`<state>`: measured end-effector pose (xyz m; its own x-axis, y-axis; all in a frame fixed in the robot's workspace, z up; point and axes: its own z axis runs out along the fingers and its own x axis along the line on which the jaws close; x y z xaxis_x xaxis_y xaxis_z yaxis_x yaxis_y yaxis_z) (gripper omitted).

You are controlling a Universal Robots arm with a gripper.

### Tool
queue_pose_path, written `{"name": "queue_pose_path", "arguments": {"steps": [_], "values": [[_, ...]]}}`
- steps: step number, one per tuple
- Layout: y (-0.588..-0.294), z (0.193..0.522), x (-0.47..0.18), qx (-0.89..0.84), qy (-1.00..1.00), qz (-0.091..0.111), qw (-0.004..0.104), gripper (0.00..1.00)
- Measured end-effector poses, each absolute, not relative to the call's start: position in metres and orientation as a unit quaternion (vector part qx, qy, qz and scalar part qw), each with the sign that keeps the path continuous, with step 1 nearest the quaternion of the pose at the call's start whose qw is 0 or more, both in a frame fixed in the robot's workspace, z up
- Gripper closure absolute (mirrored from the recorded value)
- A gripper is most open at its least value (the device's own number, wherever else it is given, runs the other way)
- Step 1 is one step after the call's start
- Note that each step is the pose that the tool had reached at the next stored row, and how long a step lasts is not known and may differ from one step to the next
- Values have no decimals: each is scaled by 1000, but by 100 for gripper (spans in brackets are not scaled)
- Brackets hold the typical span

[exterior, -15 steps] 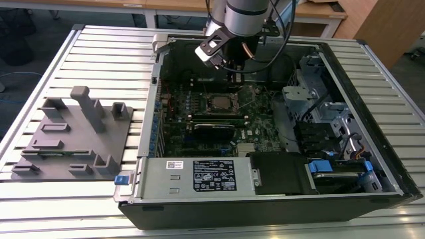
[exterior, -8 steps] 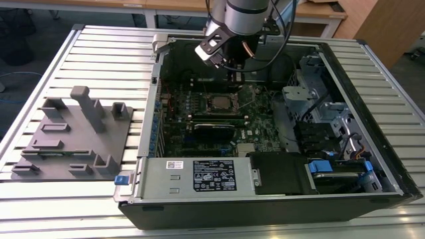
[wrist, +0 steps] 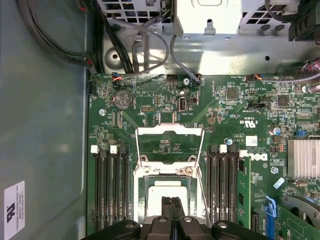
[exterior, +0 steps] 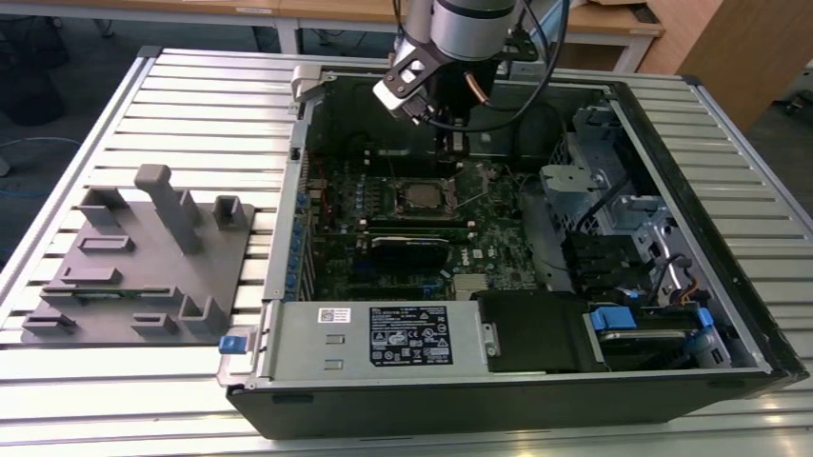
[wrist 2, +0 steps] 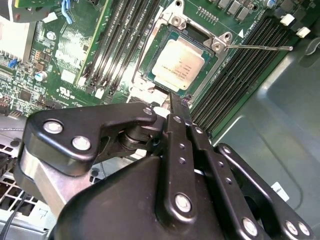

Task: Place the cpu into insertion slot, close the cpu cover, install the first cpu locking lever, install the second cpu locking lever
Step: 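Close the cpu cover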

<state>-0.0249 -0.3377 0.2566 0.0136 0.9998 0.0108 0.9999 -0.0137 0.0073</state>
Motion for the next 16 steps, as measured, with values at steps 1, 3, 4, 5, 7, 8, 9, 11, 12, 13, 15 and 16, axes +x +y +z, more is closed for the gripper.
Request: {"name": "queue_pose_path", "arguments": {"steps": [1,3,4,5,7,8,9,11,12,13,15,16], "values": [[-338,257,-25,-712,-702,-6,1,89],[-338,257,-25,-712,-702,-6,1,89],[-338,257,-24,-712,-702,-6,1,89],[-338,257,-24,-712,-702,-6,1,89],[-338,257,-22,-712,-702,-6,1,89],[-338,257,-20,-712,-702,-6,1,89],[-338,257,-19,-712,-702,-6,1,89],[-338,257,-15,-712,-702,-6,1,89],[-338,257,-13,-712,-702,-6,1,89],[-338,257,-11,-712,-702,-6,1,89],[-337,257,-7,-712,-702,-6,1,89],[-337,257,-5,-712,-702,-6,1,89]]}}
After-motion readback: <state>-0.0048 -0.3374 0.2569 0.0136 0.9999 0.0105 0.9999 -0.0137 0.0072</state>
